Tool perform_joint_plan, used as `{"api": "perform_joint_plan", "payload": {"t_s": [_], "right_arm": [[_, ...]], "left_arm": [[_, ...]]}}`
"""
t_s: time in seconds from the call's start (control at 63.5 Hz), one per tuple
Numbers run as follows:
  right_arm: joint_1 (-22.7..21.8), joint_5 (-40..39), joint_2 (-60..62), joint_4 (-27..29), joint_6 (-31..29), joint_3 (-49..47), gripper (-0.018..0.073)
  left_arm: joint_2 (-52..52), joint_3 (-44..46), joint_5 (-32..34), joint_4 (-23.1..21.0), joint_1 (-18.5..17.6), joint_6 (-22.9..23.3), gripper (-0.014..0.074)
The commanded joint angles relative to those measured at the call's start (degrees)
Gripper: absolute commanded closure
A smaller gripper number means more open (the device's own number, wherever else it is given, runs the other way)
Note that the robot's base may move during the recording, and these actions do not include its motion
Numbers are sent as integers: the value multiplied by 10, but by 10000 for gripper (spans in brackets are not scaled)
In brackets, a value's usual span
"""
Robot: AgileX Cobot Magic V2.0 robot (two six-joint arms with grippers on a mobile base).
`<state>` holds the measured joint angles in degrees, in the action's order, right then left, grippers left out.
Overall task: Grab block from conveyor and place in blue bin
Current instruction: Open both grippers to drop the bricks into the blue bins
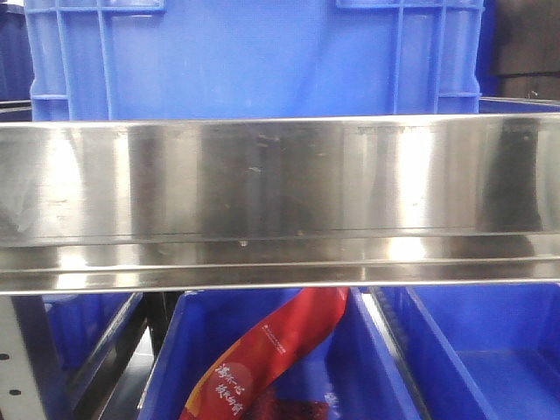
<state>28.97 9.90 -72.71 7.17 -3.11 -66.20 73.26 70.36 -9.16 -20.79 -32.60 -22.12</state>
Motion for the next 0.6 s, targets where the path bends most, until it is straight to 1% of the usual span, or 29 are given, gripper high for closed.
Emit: {"api": "perform_joint_plan", "payload": {"t_s": [0.0, 0.047, 0.094, 0.268, 0.394, 0.504, 0.583], "right_arm": [[1, -4, 16, 1, 0, -5, 612], [1, -8, 18, 1, 0, -5, 683], [1, -11, 18, 1, 0, -5, 729], [1, -12, 32, 1, 0, -5, 727], [-15, -31, 69, 1, 0, 13, 727], [-31, -46, 114, 1, 0, 58, 727], [-45, -49, 157, 1, 0, 106, 727]], "left_arm": [[-24, 6, 12, -11, -4, -1, 565], [-28, 6, 12, -9, 0, -1, 649], [-31, 6, 12, -8, 5, -1, 707], [-45, 6, -9, -13, 23, -1, 707], [-81, -14, -14, -19, 41, -1, 707], [-137, -65, -24, -19, 67, -1, 707], [-194, -129, -44, -19, 84, -1, 707]]}}
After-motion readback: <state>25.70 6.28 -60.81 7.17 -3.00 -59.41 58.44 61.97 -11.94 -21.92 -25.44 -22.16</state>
